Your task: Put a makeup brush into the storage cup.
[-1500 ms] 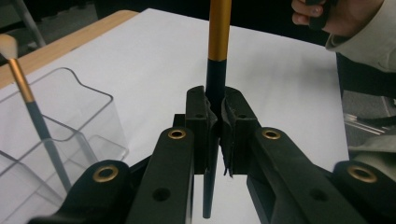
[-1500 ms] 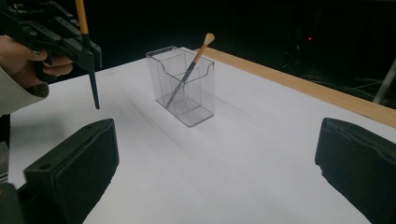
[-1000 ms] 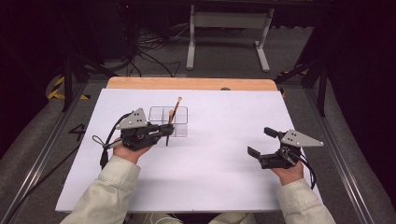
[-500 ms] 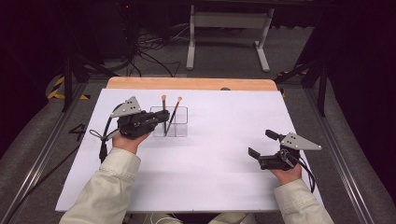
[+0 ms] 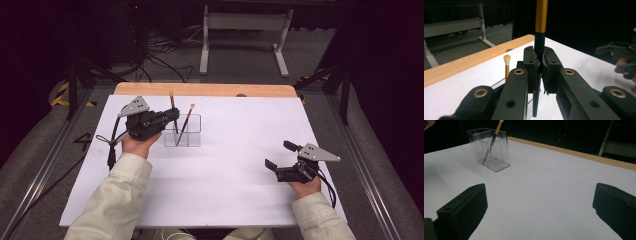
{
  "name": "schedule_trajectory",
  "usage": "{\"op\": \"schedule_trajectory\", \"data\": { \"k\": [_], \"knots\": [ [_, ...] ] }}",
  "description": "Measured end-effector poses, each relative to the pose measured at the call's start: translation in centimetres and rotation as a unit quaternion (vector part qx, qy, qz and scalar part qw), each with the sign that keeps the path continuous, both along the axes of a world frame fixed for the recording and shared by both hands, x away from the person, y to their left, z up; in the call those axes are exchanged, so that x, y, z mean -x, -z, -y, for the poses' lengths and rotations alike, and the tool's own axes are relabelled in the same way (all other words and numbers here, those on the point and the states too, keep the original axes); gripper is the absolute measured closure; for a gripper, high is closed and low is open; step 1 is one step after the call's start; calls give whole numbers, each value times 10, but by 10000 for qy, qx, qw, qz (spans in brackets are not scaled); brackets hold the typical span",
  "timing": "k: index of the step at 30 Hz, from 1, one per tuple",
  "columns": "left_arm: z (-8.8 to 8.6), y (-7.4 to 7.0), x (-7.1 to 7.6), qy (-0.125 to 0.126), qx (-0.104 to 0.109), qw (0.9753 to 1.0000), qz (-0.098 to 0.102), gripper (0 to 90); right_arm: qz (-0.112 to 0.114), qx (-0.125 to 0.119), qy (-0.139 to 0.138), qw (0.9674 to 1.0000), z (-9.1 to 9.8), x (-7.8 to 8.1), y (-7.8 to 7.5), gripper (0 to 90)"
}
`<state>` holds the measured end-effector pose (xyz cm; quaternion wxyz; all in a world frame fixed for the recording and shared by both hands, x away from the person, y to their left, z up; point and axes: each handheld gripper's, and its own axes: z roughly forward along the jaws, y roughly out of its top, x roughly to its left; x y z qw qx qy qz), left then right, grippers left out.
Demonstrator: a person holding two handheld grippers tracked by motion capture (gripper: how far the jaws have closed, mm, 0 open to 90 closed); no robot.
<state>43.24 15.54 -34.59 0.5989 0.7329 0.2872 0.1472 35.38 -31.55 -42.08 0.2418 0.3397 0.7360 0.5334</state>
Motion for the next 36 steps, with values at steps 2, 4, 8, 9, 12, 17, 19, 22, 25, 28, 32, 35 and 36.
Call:
{"op": "schedule_trajectory", "data": {
  "k": [2, 4, 8, 9, 12, 17, 19, 22, 25, 28, 32, 35, 36],
  "knots": [
    [1, 0, -1, -53, 7, 10000, 59, 827, -21, -2, 38, 10000, 1, -1, 2, 3],
    [2, 0, -1, -74, 0, 9999, 108, 827, -67, -3, 58, 10000, 1, -2, 4, 3],
    [5, 1, -4, -192, 32, 9995, 254, 827, -117, -4, 57, 9999, 2, -2, 7, 3],
    [6, 1, -5, -208, 26, 9995, 243, 827, -113, 3, 63, 9999, 2, -2, 7, 3],
    [8, 2, -9, -238, 53, 9994, 264, 827, -100, -17, 67, 9999, 2, -2, 7, 3],
    [10, 7, -16, -349, -16, 9989, 313, 826, -85, -39, 87, 9999, 4, -1, 7, 3],
    [10, 10, -19, -393, -9, 9989, 273, 826, -80, -56, 95, 9999, 5, -1, 6, 3],
    [10, 14, -23, -443, -27, 9987, 235, 826, -75, -57, 92, 9999, 5, -1, 6, 3],
    [10, 18, -28, -469, -17, 9987, 175, 826, -54, -92, 85, 9999, 5, -1, 6, 3],
    [12, 20, -30, -470, -63, 9988, 156, 826, -58, -103, 88, 9999, 6, -1, 5, 3],
    [13, 23, -31, -472, -108, 9988, 105, 826, -54, -101, 77, 9999, 5, -1, 6, 3],
    [13, 24, -32, -475, -139, 9987, 98, 826, -56, -120, 81, 9999, 6, -1, 5, 3],
    [13, 25, -32, -474, -143, 9987, 86, 826, -56, -120, 81, 9999, 6, -1, 5, 3]
  ]
}}
